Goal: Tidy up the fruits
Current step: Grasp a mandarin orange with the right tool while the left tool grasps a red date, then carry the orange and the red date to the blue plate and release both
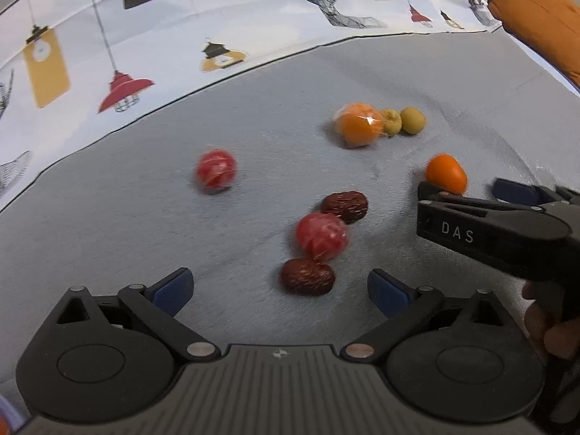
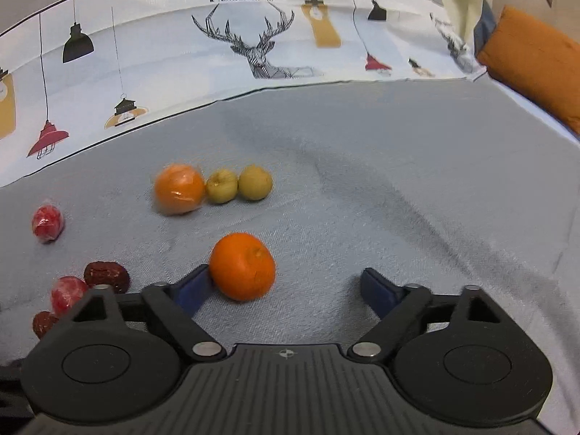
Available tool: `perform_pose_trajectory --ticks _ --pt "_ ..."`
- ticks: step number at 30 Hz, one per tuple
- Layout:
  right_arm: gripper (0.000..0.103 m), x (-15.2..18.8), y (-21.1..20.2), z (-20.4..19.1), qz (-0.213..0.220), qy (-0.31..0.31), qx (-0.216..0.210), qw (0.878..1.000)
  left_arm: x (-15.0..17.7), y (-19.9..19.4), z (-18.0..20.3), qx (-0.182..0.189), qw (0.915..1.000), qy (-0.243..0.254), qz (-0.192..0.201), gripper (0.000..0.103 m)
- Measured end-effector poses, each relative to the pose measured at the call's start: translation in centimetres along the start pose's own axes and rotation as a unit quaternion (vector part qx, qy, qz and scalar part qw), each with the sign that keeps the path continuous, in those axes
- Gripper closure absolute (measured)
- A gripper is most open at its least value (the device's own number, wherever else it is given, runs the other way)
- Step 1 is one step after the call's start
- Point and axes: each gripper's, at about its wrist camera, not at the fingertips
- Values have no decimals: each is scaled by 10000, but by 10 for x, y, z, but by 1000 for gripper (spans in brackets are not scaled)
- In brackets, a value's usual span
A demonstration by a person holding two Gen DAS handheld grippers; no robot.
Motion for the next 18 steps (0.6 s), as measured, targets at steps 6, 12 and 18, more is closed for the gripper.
perform_pose_trajectory --ticks 6,12,18 --pt "26 -3 4 -6 95 -118 28 9999 0 1 13 15 9988 423 261 18" --pt "72 -8 4 -9 250 -221 -345 9988 1 -13 16 242 9992 320 65 68" --pt "72 -10 2 0 331 114 24 9994 16 -56 1 -3 10000 -80 33 68"
Point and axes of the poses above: each gripper's, at about its wrist camera, not at the fingertips, and y roughly the way its jaws point, z to its right, x to its underside, and after that the axes turned 7 degrees about -z, right-handed
